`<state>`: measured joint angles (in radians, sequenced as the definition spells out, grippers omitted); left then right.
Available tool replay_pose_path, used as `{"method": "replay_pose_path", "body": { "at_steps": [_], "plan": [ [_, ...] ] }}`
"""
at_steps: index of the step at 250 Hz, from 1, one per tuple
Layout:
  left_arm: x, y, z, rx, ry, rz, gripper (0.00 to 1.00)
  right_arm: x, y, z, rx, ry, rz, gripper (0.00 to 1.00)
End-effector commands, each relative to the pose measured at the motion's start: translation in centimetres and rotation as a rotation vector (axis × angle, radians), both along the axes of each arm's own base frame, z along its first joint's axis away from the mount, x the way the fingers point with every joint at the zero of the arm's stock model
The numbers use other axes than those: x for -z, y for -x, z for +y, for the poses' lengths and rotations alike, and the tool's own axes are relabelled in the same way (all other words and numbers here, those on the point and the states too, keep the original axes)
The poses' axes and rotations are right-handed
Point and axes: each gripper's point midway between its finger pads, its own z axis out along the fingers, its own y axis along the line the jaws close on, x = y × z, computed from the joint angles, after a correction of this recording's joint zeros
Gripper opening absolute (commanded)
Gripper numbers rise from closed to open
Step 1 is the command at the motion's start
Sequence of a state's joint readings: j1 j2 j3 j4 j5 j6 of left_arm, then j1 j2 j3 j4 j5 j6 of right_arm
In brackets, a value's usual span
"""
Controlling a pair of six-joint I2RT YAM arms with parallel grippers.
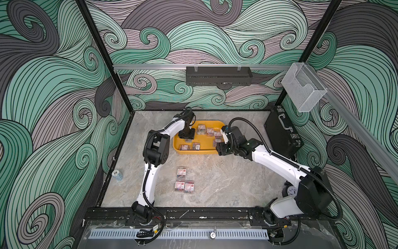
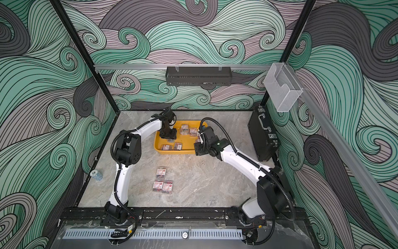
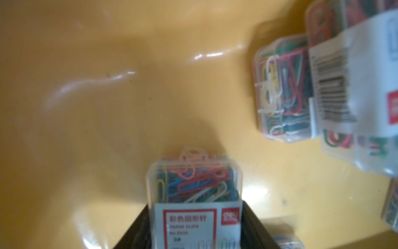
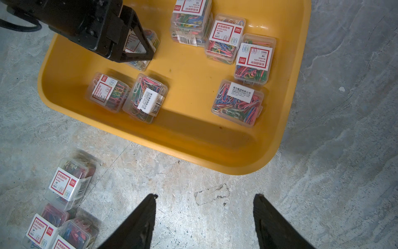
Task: Take the paper clips out of the storage box
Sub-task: Pick up the boxed paper clips from the storage box.
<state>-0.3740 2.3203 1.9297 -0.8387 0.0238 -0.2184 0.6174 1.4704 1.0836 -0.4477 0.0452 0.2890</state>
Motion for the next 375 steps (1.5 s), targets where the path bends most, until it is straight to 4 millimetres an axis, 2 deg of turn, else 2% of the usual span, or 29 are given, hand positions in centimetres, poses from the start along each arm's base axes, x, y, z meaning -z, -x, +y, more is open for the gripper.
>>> {"method": "replay_pose_path", "body": {
  "at_steps": [1,63,139,199,269,375],
  "plan": [
    [-0.9,-0.2,0.5,-0.01,-0.017,-0.003,0.51,-0.3,-0.4,-0.2,0.007,0.012,-0.002,0.72],
    [-2.6,-0.2,0.7,-0.028,-0.018,-0.036,0.48,-0.1,-0.4,-0.3,0.007,0.014,0.001,0.72],
    [-6.3,0.0,0.7,-0.031,-0.008,-0.1,0.46,0.0,-0.2,-0.4,0.009,0.014,0.001,0.72],
    [-8.9,0.8,0.6,-0.044,-0.005,-0.137,0.46,0.0,-0.1,-0.6,0.012,0.011,-0.004,0.72],
    [-11.2,3.1,0.8,-0.05,-0.007,-0.17,0.46,0.1,0.1,-0.5,0.009,0.007,-0.002,0.72],
    [-14.4,8.8,1.7,-0.082,0.013,-0.237,0.46,0.9,-0.5,0.2,0.004,0.0,0.011,0.72]
  ]
}}
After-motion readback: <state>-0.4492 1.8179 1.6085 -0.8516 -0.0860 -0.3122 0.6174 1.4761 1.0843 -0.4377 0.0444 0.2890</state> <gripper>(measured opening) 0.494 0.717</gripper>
